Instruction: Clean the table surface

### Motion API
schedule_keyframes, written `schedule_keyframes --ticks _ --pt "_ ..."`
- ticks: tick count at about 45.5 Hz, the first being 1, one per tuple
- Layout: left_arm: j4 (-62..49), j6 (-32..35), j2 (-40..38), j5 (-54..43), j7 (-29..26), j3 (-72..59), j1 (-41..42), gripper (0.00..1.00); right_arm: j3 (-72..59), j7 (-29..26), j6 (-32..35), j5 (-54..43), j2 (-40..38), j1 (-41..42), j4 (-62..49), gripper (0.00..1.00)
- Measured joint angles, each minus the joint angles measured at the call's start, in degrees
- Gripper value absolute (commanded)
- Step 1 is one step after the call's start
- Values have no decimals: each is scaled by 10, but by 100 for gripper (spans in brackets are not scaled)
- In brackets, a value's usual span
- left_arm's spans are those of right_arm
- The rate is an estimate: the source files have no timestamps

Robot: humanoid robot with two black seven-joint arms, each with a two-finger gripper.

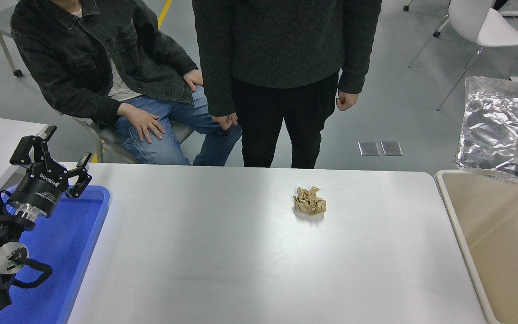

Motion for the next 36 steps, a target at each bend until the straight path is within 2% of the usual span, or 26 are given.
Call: schedule_keyframes --ticks 19,36 --pt "0 0 0 0 0 0 0 100 -2 4 -145 9 159 -128 -234 0" --pt "0 1 0 0 0 0 0 100 4 7 -191 49 326 -240 -470 0"
